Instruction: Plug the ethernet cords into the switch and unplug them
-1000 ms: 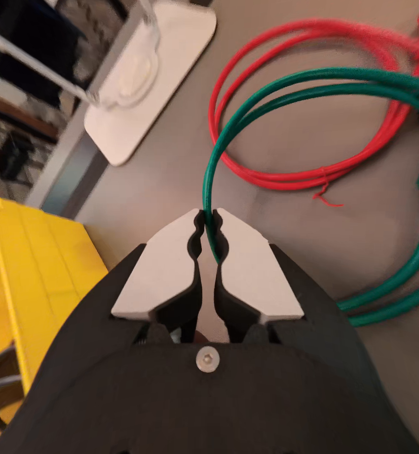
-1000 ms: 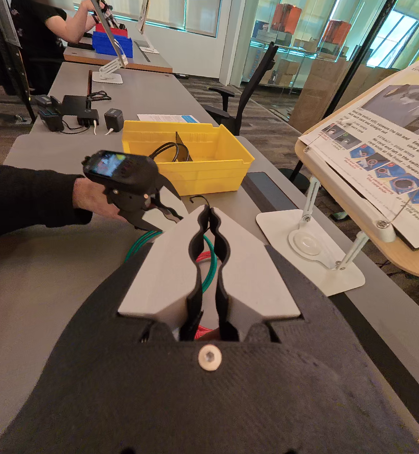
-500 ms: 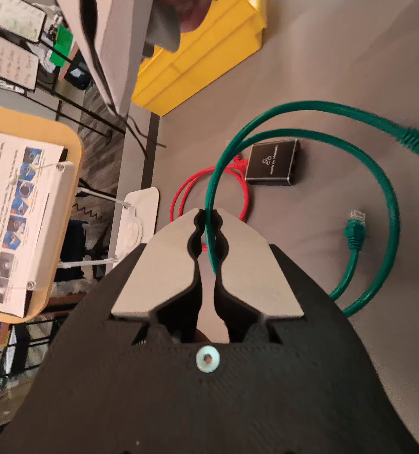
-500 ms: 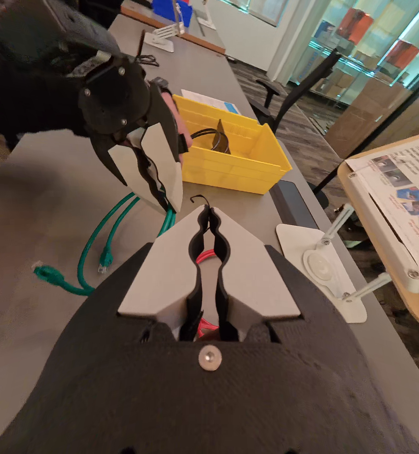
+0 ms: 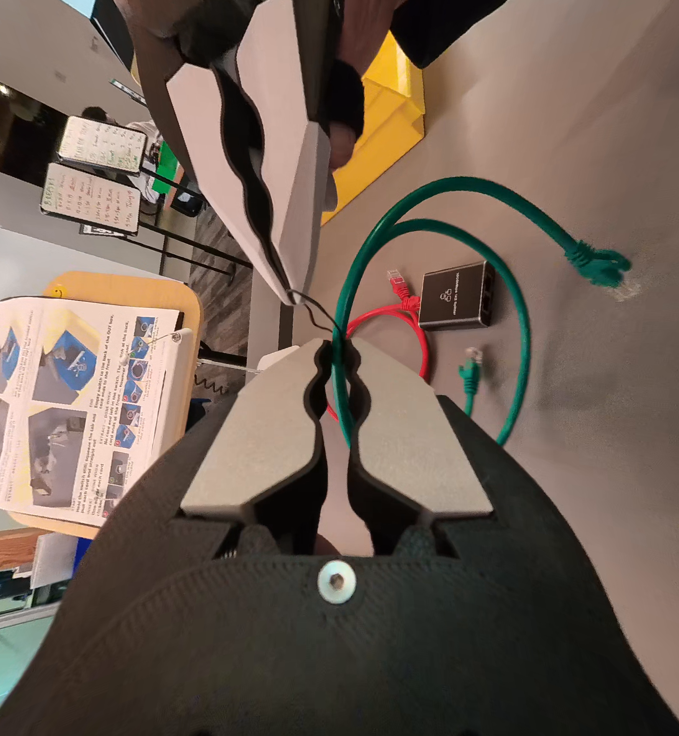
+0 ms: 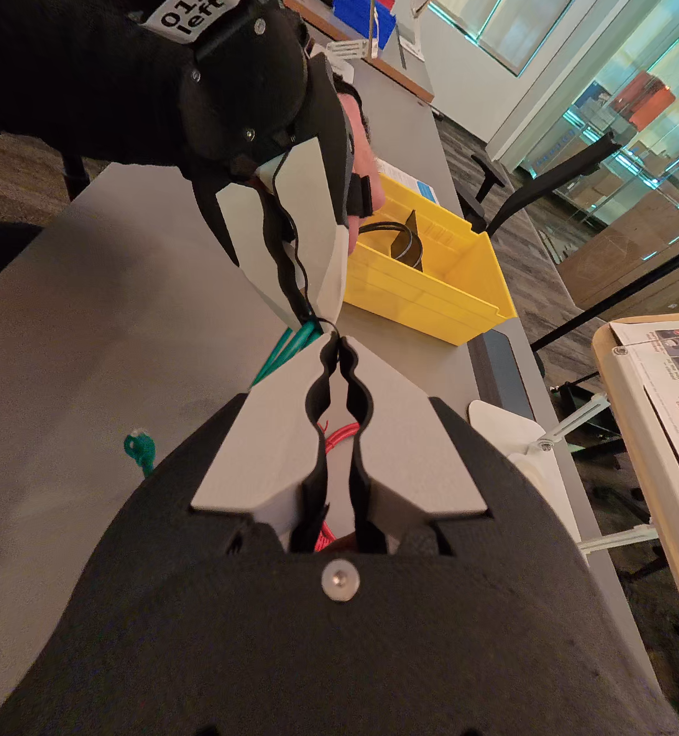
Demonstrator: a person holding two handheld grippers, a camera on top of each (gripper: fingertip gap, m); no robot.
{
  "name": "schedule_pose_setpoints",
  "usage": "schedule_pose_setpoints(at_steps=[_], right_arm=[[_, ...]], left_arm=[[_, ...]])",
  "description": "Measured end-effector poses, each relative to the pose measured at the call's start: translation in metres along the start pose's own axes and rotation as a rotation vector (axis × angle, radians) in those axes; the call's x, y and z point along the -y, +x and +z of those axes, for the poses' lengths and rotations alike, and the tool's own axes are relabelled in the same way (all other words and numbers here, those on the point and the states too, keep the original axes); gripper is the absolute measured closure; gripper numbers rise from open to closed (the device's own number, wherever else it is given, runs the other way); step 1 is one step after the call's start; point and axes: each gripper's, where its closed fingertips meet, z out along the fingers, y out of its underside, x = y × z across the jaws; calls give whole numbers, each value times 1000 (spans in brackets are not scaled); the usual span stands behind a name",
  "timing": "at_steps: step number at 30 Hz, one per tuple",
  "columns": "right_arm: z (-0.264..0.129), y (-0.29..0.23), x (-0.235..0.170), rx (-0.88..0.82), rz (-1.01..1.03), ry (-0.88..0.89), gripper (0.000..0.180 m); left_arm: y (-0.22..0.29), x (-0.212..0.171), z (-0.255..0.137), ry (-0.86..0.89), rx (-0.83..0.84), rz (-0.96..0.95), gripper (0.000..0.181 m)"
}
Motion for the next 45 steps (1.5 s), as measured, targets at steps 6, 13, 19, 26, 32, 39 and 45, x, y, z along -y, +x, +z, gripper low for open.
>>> schedule_pose_setpoints(at_steps=[6,13,19,26,32,39,45], right_arm=[[-9,1,9,15,32,68,180],[-19,6,12,15,73,120,180],[-31,8,24,33,121,215,180],[-25,2,23,70,134,224,180],[-29,0,30,95,152,276,180],[-36,-3,34,107,125,271,180],[-31,-6,32,116,117,243,180]], left_arm=[[-12,8,-6,30,60,49,175],[-20,21,-9,64,116,109,175],[-26,29,-13,87,147,118,175],[-21,36,-14,119,131,121,175],[-24,44,-19,146,118,127,175],[-27,39,-17,136,125,119,175],[-23,45,-16,128,123,164,175]])
